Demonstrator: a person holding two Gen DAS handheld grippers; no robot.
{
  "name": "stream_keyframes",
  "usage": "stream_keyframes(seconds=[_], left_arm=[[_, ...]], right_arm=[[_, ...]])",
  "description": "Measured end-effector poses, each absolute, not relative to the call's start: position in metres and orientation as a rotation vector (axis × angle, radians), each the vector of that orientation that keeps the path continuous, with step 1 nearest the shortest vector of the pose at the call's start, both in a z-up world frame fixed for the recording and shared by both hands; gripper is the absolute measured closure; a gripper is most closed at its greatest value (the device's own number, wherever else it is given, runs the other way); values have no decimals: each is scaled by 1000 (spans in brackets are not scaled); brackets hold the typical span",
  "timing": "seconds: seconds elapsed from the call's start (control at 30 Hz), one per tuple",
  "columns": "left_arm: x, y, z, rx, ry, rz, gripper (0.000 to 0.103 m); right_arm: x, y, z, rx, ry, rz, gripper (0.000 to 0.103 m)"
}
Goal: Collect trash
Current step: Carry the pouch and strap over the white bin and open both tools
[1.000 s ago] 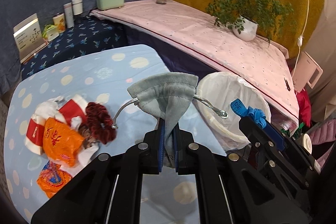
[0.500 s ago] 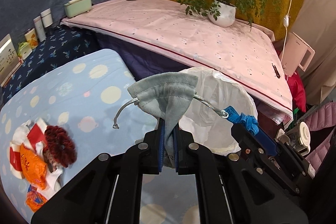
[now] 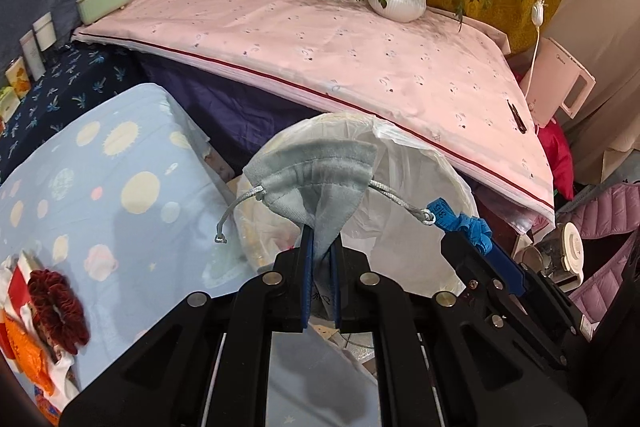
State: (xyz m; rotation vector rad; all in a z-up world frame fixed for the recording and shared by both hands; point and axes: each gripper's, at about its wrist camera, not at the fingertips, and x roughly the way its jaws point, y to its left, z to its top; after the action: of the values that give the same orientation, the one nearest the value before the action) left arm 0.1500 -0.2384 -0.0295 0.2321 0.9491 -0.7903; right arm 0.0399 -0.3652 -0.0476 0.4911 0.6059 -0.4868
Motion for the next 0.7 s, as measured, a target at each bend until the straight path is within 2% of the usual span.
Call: stream_keyframes(seconds=[0.23,0.3,0.33,0.37,0.5,0.6,0.7], left_arm=[[157,-253,-41,239,972,-811,93],[158,-255,-42,234,974,-809,81],[159,-256,-43,229,973,-803,66],[161,-256,-43,222,971,-797,55],[162,-255,-40,212,950,-784,51],[162,-251,-39,219,936,-764,48],[162,-246,-38,217,931,-746,47]], right_arm=[[47,-377,-62,511,624,-501,78],[50,-379,-65,512,627,-502,76],[51,-380,-66,514,626,-502,76],[51,-381,-68,515,627,-502,74],[51,-383,-68,515,624,-520,56],[49,-382,-67,511,618,-527,50],[47,-379,-65,503,617,-530,47]])
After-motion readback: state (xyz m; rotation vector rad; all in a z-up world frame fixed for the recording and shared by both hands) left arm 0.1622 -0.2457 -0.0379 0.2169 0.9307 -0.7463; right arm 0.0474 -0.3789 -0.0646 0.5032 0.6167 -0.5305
